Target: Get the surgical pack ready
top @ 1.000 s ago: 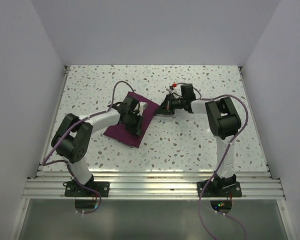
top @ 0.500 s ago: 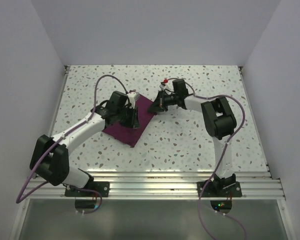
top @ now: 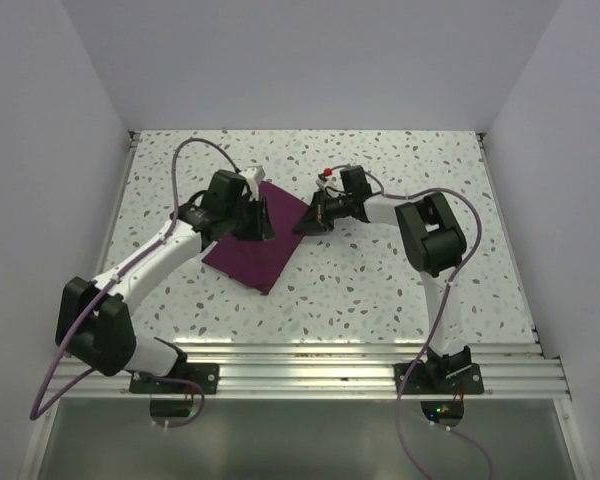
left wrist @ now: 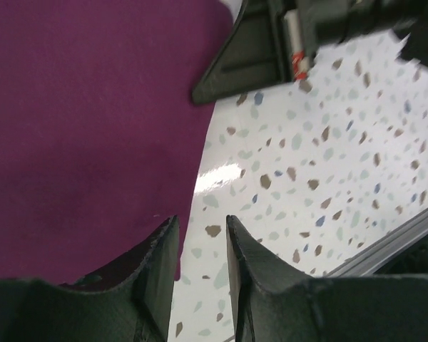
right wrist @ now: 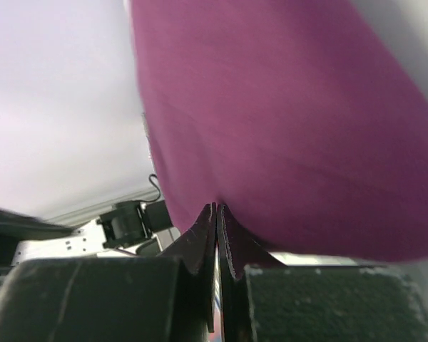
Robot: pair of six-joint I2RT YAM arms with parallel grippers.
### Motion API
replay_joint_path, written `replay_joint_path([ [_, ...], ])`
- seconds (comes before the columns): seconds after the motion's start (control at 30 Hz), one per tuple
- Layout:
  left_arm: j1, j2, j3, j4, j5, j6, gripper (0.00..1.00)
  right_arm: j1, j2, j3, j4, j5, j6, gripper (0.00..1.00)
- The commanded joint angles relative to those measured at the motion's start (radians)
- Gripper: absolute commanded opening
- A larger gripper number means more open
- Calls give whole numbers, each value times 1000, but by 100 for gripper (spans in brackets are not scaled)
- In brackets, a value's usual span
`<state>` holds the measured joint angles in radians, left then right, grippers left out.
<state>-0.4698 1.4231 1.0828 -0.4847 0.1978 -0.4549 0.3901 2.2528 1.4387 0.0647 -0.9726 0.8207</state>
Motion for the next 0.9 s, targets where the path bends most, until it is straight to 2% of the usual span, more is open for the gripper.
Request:
replay_joint_path([
  [0.0,20,-110,101,31,-28,-71,37,-2,-38,-18,-43,14,-61,0],
  [0.1,22,-139,124,31,-46,-87,39,-10,-116,-14,-146,41,-132,0],
  [0.27,28,-148,115,12,-58,-88,50,-23,-309,-12,-506,270,-256,0],
  [0.3,28,-150,106,17,-54,-100,55,-23,-340,-15,-558,302,-294,1],
  [0.37,30,-167,59,38,-40,-114,62,-23,-418,-47,-663,380,-316,10],
  [0.4,28,-173,42,63,-25,-128,69,-23,-442,-60,-695,418,-339,30],
  [0.47,30,-184,-4,93,11,-139,77,-23,-495,-107,-764,504,-347,56],
  [0.5,30,-182,-27,118,37,-142,83,-23,-540,-128,-775,521,-350,84],
  [0.53,30,-179,-38,124,46,-146,85,-25,-564,-168,-782,538,-347,96],
  [0.67,30,-177,-87,146,61,-163,98,-23,-656,-271,-754,514,-322,99],
  [0.8,30,-262,-211,231,63,-223,99,-23,-804,-454,-568,430,-229,99],
  [0.87,30,-292,-257,280,61,-263,99,-23,-890,-538,-490,456,-201,99],
])
